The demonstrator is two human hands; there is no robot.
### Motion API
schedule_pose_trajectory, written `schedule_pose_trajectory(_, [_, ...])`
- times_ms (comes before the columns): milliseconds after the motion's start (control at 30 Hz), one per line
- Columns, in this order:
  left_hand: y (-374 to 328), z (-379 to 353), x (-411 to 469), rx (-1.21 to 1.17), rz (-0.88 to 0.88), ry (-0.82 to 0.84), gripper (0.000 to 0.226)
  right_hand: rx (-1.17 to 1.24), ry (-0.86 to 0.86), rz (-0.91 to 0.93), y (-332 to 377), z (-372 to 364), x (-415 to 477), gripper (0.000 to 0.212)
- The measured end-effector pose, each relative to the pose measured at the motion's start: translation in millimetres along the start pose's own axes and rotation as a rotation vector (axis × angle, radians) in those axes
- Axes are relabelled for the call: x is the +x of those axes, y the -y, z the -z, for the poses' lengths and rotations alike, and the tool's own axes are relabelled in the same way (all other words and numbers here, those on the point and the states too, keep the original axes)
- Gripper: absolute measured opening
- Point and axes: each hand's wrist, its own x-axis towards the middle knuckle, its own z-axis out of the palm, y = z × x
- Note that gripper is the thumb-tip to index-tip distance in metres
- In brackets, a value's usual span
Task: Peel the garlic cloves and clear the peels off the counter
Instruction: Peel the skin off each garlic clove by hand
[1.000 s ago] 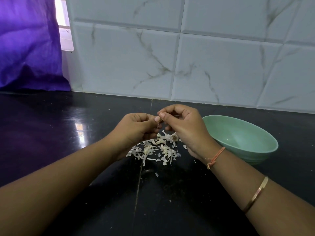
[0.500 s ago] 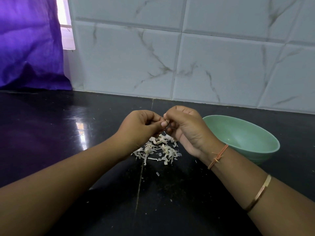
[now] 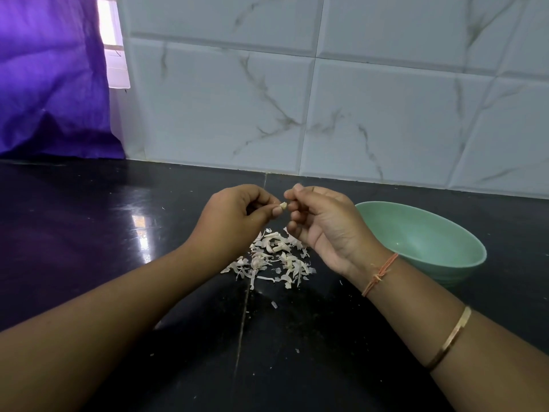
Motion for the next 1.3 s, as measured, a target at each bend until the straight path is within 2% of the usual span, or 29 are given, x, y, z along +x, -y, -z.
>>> schedule_pose_trajectory(100, [2.7, 0.1, 1.5, -0.035, 0.032, -0.014, 0.018, -0.084, 0.041, 0.033, 0.6, 0.8, -1.4, 0.022])
schedule_pose_trajectory(233, [3.0, 0.7, 2.1, -0.033, 0.035, -0.033, 0.021, -0.174, 0.108, 0.098, -0.8, -0.7, -4.5, 0.006])
schedule_pose_trajectory(300, [3.4, 0.6, 2.2, -0.011, 0.037, -0.036, 0.022, -0.264, 0.089, 0.16, -3.0, -0.8, -4.3, 0.006])
schedule_pose_trajectory(433, [1.2, -0.4, -0.4, 0.07, 0.001, -0.019, 0.02, -0.546, -0.022, 0.344, -6.4, 1.1, -2.6, 0.013])
schedule_pose_trajectory(533, [-2.6, 0.5, -3.5, 0.173, -0.055, -0.013, 0.008, -0.837, -0.075, 0.53, -6.2, 2.8, -2.0, 0.012])
schedule_pose_trajectory(633, [-3.1, 2.3, -3.1, 0.214, -0.082, -0.018, 0.004, -0.961, -0.071, 0.556, -6.1, 3.9, -0.4, 0.013])
schedule_pose_trajectory(833, [-3.8, 3.6, -2.2, 0.193, -0.113, 0.011, 0.008, -0.557, -0.019, 0.269, -2.4, 4.6, -0.3, 0.017])
schedule_pose_trajectory(1000, [0.2, 2.0, -1.0, 0.175, -0.094, -0.032, 0.003, -0.513, 0.027, 0.122, -6.7, 2.5, 0.2, 0.02])
schedule_pose_trajectory(1200, [2.9, 3.5, 1.4, 0.161, -0.045, -0.099, 0.004, -0.559, -0.019, 0.163, -5.2, 3.7, -0.6, 0.007])
schedule_pose_trajectory(1300, [3.6, 3.2, 1.1, 0.184, -0.038, -0.111, 0.005, -0.429, -0.033, 0.127, -2.6, 1.6, 0.1, 0.018])
